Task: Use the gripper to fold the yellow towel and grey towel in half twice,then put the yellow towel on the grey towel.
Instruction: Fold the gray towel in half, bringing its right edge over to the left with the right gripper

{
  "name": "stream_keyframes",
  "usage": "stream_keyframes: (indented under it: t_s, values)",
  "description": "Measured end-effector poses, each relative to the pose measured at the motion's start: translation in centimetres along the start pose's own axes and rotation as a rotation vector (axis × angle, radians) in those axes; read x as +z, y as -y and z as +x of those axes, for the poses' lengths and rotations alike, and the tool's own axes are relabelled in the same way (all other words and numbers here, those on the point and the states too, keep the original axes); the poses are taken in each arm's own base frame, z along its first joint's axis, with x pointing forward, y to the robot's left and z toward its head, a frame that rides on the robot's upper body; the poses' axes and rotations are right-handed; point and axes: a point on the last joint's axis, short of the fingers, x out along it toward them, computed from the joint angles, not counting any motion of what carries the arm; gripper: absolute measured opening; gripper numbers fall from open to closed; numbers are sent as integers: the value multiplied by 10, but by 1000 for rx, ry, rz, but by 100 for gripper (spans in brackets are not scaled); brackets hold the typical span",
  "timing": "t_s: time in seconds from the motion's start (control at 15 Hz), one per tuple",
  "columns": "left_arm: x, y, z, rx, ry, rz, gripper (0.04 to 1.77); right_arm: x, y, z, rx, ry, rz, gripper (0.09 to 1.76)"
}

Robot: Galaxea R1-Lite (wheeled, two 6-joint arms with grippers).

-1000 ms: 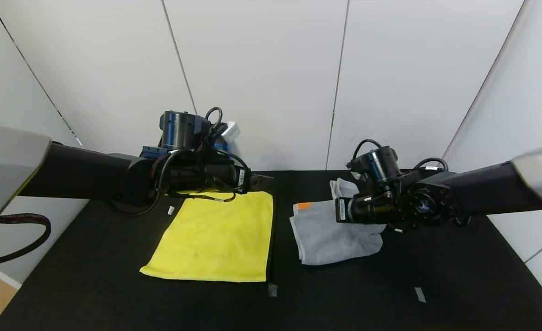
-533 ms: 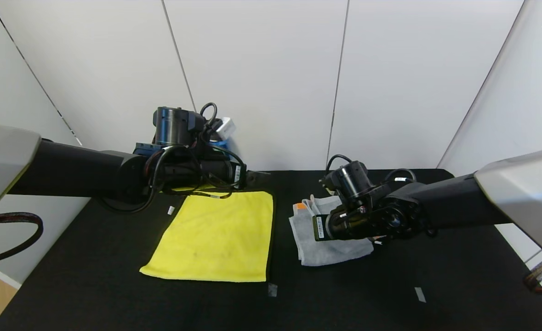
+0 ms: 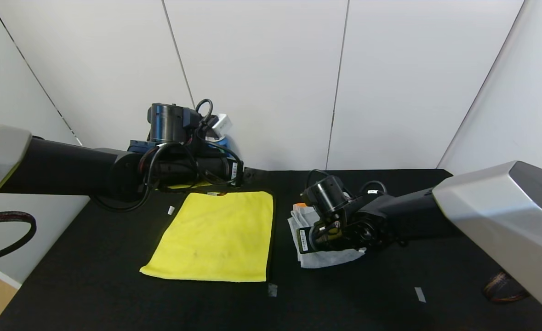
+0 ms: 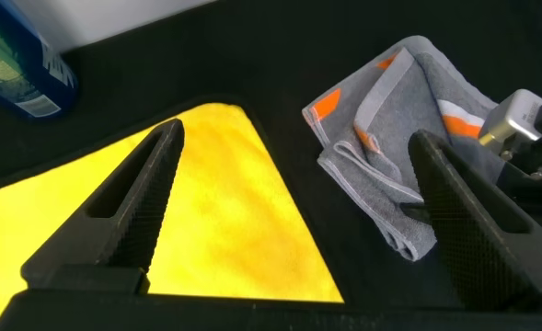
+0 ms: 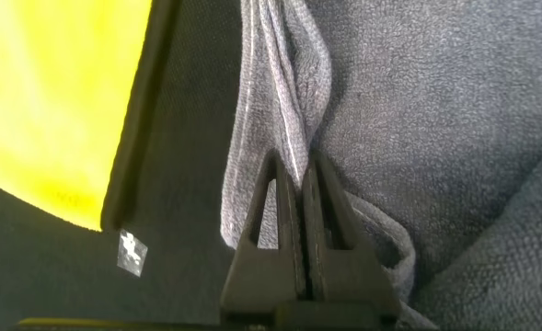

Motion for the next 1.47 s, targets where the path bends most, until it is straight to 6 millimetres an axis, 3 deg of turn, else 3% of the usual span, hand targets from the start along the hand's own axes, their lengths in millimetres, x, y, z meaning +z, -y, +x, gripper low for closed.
stream_keyframes:
  t_s: [0.2, 0.47, 0.67, 0.87, 1.2, 1.47]
  values:
    - [1, 0, -1, 0, 3, 1, 172, 0, -1, 4, 0, 0, 2, 15]
    - [2, 0, -2, 0, 6, 0, 172, -1, -1, 4, -1, 0, 1, 78]
    - [2, 0, -2, 1, 7, 0, 172, 2, -4, 0, -35, 32, -2, 107]
    - [2, 1, -3, 1, 7, 1, 172, 10, -7, -15, -24, 70, -3, 128]
    - [4, -1, -5, 4, 13, 0, 172, 28, -11, -53, 10, 150, 8, 148]
    - [5, -1, -6, 4, 17, 1, 172, 43, 18, -79, -34, 178, 63, 157]
